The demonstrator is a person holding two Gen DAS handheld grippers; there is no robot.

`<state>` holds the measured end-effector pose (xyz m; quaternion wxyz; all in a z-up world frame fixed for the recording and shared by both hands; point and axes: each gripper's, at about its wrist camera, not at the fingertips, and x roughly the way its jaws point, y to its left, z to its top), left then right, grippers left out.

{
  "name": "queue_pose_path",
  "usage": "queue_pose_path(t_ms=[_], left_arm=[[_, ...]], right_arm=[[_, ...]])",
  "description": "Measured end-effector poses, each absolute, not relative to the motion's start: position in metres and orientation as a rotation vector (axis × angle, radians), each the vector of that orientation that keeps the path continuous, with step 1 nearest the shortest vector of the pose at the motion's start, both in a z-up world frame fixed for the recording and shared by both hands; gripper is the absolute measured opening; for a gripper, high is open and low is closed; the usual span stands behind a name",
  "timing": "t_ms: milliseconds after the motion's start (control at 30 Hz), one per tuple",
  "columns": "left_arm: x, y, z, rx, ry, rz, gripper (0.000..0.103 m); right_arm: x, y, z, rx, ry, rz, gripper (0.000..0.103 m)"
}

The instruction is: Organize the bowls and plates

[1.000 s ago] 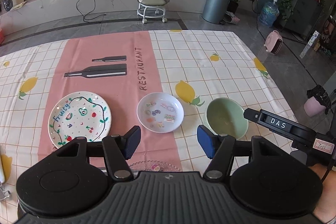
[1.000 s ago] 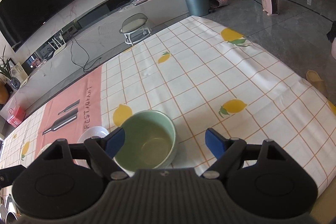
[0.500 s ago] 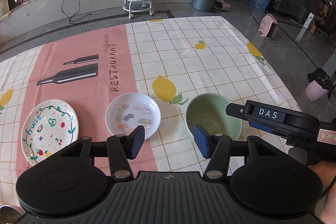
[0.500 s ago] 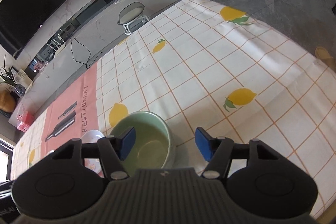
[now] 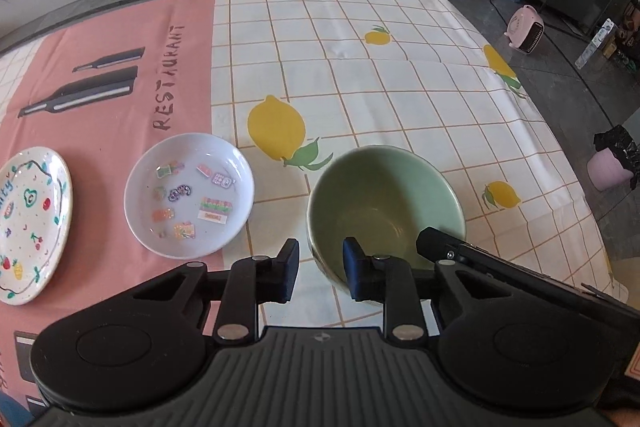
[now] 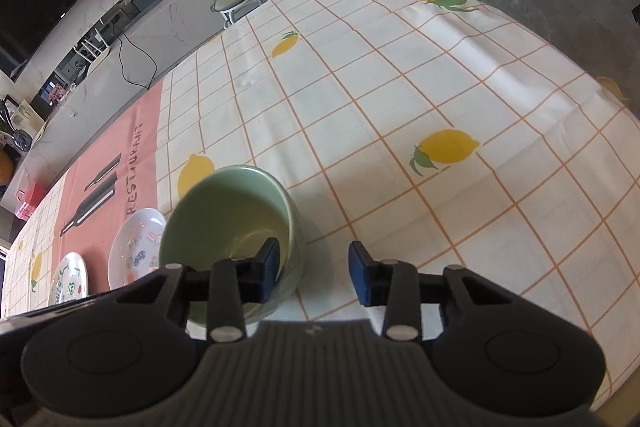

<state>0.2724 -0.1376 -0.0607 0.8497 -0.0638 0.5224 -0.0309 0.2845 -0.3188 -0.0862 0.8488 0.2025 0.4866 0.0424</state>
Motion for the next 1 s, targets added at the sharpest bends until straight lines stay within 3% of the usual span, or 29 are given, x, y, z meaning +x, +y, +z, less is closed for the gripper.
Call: queue_pose_path(t_ms=[500,667,800,1000], left_arm=[[0.287,-0.122,-0.09,-0.353,1.179,-0.06,0.025],[0.286,-0.128,-0.09,-0.314,1.142,-0.039,0.021],[0.286,-0.13,-0.091,-0.323,1.129,-0.027,0.021],[0.288,-0.136,-0.087,-0.292,1.185,-0.017,0.018]], right_arm=[[0.293,-0.327,-0.103,0.591,1.075,0.11,0.037],[0.295,-0.332,-0.109,0.684,1.065,0.142,0.037],[0.298,-0.336,-0.118,0.787,1.086,0.175,0.026],[0.295,-0.332,-0.118,0.761,1.057,0.172,0.02]])
